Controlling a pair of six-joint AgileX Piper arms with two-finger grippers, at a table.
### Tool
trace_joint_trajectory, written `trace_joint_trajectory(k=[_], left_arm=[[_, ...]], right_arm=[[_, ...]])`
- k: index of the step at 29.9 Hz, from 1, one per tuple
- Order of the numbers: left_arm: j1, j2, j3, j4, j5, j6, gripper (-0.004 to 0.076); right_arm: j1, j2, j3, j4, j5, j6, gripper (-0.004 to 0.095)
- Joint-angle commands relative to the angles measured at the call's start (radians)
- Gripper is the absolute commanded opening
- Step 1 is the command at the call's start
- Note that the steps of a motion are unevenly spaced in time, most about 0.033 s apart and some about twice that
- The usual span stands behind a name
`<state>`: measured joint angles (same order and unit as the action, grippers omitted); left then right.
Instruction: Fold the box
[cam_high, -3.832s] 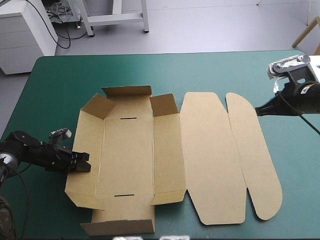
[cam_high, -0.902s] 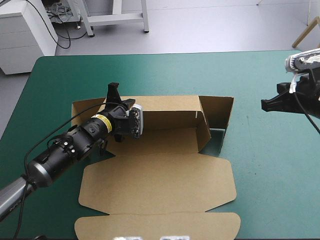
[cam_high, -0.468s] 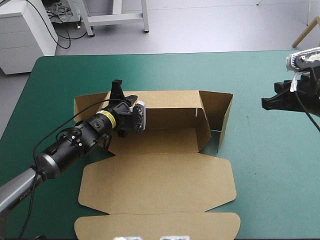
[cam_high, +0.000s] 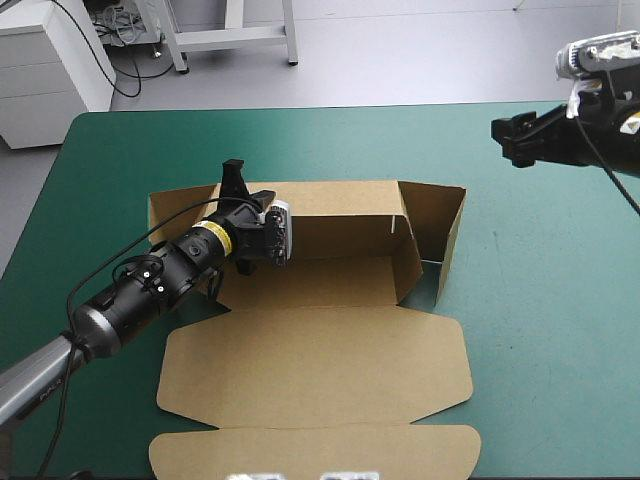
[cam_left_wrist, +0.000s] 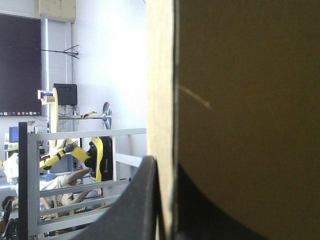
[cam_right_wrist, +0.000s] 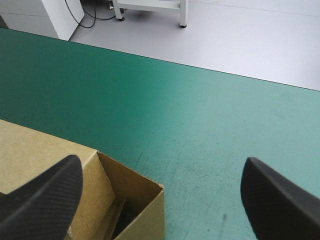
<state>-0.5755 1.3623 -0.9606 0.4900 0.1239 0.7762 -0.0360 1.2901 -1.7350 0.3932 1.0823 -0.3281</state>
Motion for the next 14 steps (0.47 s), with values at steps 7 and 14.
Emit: trace_joint_trajectory(k=[7, 14], left_arm=[[-0.013, -0.005, -0.01, -0.035, 0.008, -0.028, -0.001], [-0.013, -0.005, -0.01, -0.035, 0.012, -0.028, -0.001]], right_arm=[[-0.005, 0.224, -0.205, 0.152, 0.042, -0.037, 0.0802], [0.042, 0.377, -0.257, 0.201, 0.04, -0.052, 0.08]])
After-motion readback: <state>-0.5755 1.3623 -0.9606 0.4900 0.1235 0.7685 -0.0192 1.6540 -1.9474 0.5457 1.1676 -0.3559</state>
